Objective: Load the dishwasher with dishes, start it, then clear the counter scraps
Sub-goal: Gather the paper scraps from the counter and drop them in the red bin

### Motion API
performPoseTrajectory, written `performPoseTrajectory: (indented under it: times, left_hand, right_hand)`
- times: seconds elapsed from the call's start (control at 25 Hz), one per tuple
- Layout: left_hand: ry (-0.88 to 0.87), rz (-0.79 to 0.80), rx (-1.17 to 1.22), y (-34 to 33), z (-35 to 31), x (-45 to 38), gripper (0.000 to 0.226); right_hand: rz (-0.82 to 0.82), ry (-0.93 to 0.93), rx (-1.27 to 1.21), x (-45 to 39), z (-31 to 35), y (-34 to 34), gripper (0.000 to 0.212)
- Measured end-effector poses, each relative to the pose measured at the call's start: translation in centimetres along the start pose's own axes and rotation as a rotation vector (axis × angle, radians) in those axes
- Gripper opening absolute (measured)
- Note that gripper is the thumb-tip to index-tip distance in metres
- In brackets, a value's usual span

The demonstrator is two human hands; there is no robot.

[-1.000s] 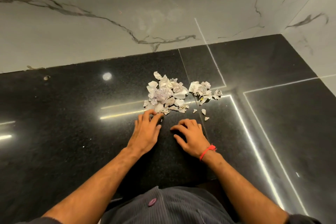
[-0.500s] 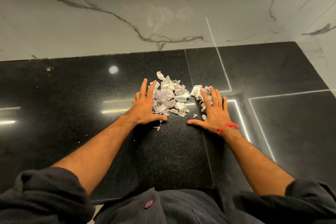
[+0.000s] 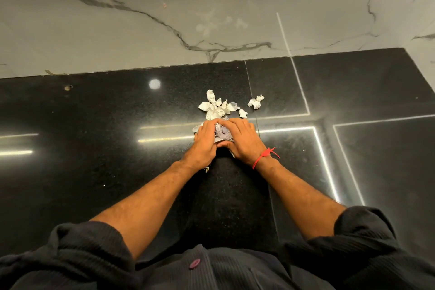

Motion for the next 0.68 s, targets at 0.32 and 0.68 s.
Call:
performPoseTrajectory:
  times: [0.32, 0.68]
  left_hand:
    - [0.155, -0.351, 0.674, 4.4, -5.4, 0.0, 0.028]
    - [0.336, -0.819, 0.662, 14.4, -3.7, 14.0, 0.024]
  right_hand:
    - [-0.434, -0.212, -0.684, -1.0, 5.1, 6.0, 0.027]
    - [-0.052, -0.027, -0.835, -1.3, 21.2, -0.9, 0.016]
Point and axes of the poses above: each hand's wrist, its own x-axis away from the middle knuckle, its own y-axis out of the back of the hand, z = x × y, the point moved 7 cm from there along -x, towards the middle knuckle, and after that the axes turned 13 degrees about -y, right-handed, at the moved point
